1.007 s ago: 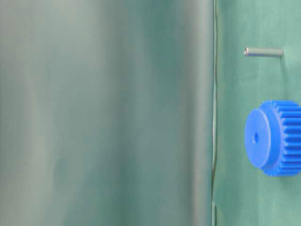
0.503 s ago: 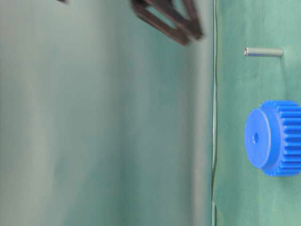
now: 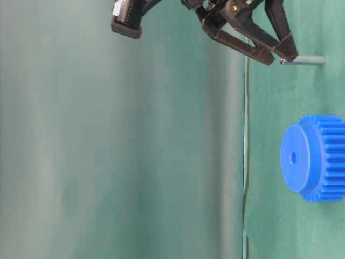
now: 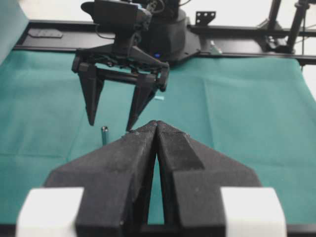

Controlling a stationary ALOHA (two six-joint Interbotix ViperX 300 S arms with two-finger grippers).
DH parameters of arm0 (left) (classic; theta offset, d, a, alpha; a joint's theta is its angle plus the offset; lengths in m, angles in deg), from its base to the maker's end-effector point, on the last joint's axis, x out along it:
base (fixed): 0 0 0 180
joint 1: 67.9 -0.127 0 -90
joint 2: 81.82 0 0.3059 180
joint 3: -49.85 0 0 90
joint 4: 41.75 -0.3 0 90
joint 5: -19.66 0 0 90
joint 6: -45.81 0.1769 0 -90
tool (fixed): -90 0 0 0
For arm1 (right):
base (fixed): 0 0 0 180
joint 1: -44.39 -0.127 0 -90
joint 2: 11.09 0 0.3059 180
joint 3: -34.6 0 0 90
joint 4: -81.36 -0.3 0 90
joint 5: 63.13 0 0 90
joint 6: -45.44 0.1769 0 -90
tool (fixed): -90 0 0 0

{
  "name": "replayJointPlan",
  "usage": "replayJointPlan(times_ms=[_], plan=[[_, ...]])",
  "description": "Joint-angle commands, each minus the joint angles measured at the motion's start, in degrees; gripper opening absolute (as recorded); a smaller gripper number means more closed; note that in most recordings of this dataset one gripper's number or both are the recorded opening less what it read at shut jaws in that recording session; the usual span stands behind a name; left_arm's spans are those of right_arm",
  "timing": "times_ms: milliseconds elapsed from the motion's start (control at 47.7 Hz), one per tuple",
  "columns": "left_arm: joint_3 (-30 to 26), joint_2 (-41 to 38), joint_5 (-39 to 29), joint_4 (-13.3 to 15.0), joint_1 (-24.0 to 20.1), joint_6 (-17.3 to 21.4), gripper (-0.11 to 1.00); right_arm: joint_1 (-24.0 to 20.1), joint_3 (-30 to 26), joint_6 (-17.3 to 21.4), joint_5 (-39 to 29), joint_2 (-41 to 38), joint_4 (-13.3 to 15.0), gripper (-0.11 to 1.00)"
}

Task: Insert the shaft into the center hole of the gear.
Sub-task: 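Move the right gripper left over the grey metal shaft, then close the right gripper on the shaft and lift it upright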

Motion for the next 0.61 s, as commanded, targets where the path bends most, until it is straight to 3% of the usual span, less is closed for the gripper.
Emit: replayJointPlan(times_ms=[0, 189, 336, 587], plan=[[-1.5, -0.3, 0.0, -0.2, 0.1, 0.0, 0.00, 0.2, -1.1, 0.1, 0.9, 0.4, -0.3, 0.82], [-1.6, -0.2, 0.0, -0.2, 0.1, 0.0, 0.00, 0.3, -1.1, 0.1, 0.9, 0.2, -0.3, 0.79], [-1.6, -0.2, 0.0, -0.2, 0.1, 0.0, 0.00, 0.3, -1.6, 0.1, 0.8, -0.4, -0.4, 0.69], [-1.6, -0.2, 0.0, -0.2, 0.1, 0.0, 0.00, 0.3, -1.8, 0.0, 0.1, -1.1, -0.2, 0.16]])
